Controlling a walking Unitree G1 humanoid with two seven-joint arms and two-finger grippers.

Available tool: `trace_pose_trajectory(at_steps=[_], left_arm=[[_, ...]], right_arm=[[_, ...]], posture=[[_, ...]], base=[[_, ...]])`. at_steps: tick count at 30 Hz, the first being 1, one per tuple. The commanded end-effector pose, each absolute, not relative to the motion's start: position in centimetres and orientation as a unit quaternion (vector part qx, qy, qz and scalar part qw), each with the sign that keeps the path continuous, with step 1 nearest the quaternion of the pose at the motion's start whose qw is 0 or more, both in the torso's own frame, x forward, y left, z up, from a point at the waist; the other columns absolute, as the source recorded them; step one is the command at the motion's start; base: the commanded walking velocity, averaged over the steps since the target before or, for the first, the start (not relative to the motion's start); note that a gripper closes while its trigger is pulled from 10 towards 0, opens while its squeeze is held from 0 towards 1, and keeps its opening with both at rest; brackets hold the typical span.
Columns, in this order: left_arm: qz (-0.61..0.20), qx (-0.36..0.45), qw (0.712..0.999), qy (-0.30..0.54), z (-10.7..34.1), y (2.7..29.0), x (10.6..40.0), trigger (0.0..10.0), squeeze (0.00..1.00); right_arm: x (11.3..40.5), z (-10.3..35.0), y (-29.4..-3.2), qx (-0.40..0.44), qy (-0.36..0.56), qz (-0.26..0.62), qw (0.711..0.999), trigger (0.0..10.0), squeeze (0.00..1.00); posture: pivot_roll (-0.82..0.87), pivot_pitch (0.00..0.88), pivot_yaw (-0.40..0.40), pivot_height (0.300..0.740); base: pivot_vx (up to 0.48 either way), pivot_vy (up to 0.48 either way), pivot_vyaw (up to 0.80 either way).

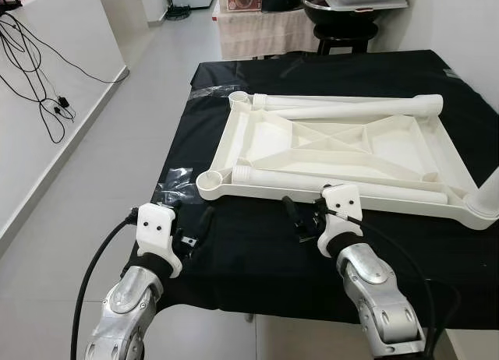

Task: Building children table

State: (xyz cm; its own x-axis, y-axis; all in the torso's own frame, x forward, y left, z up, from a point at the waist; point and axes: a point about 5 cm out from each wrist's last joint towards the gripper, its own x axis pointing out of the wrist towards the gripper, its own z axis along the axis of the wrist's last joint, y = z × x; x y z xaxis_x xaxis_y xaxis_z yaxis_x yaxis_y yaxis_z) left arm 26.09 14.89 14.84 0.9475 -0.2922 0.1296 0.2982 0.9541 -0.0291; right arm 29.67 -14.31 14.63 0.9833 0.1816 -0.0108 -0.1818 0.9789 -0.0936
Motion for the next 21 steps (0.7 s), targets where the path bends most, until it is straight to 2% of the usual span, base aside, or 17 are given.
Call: trace_pose_trajectory(at_steps=[1, 13, 14, 21], left_arm=[[-0.144, -0.034, 0.988, -0.045, 14.2, 15.1, 26.0, 10.0, 1.0], [-0.13, -0.044, 0.99, -0.013, 13.0, 15.1, 25.2, 10.0, 1.0], [-0.134, -0.04, 0.99, -0.01, 12.9, 15.0, 25.2, 10.0, 0.0], [-0.133, -0.05, 0.99, -0.001, 12.6, 15.0, 25.4, 10.0, 0.0]], right_arm=[[29.9, 14.6, -14.4, -0.041, -0.002, 0.086, 0.996, 10.0, 0.0], [30.0, 14.2, -15.1, -0.025, 0.007, 0.08, 0.996, 10.0, 0.0], [29.8, 14.0, -15.3, -0.026, 0.009, 0.08, 0.996, 10.0, 0.0], [29.3, 13.8, -15.2, -0.029, 0.011, 0.092, 0.995, 10.0, 0.0]], posture=[[-0.05, 0.104, 0.043, 0.74], [-0.07, 0.107, 0.045, 0.74], [-0.07, 0.107, 0.047, 0.74], [-0.08, 0.1, 0.05, 0.74]], base=[[0.0, 0.0, 0.0], [0.0, 0.0, 0.0], [0.0, 0.0, 0.0], [0.0, 0.0, 0.0]])
